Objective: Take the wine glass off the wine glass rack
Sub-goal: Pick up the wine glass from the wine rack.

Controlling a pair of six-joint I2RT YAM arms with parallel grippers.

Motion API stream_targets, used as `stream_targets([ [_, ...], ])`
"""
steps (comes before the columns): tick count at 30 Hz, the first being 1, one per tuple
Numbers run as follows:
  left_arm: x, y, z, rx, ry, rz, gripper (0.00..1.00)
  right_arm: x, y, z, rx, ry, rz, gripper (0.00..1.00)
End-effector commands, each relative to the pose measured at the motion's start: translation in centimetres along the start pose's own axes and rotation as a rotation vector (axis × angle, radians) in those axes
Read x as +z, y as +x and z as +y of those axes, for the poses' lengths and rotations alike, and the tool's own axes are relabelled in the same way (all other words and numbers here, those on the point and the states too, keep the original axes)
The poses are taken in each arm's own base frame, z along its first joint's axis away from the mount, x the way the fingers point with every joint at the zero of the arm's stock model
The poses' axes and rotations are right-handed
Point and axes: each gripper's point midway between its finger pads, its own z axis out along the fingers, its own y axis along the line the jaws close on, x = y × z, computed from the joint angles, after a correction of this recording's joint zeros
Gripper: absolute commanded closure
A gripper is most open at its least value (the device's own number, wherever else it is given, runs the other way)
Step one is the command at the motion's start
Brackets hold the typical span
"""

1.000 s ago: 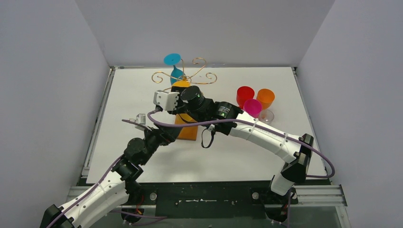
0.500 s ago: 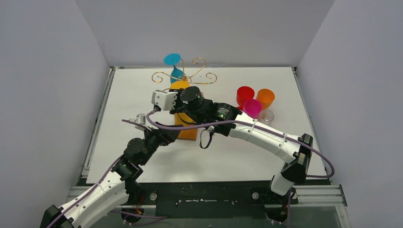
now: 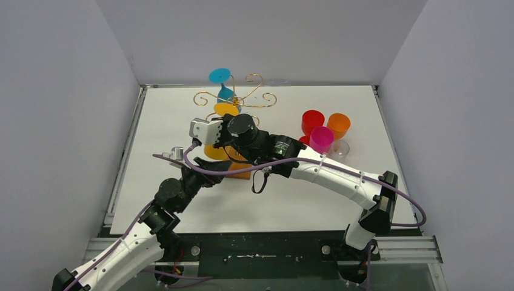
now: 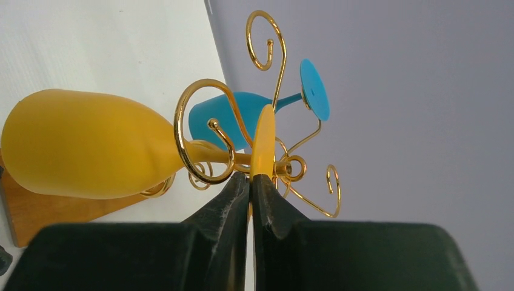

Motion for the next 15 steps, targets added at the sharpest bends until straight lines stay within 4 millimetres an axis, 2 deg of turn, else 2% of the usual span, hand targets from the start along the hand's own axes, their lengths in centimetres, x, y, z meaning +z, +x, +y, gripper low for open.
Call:
stream_targets([
  [1, -0.7, -1.4, -2.2, 0.029, 0.056, -0.017, 0.2, -1.5, -1.1, -2.6, 0.019, 0.09, -0.039, 1.0],
  [10, -2.6, -1.6, -3.3, 0.054, 0.093, 0.008, 0.2, -3.1, -2.1, -3.3, -0.058, 0.115, -0.047, 1.0],
  [15, -3.5, -2.4, -4.1, 0.091, 0.106, -0.003, 0.2, -4.2, -2.5, -3.5, -0.052, 0.108, -0.063, 1.0],
])
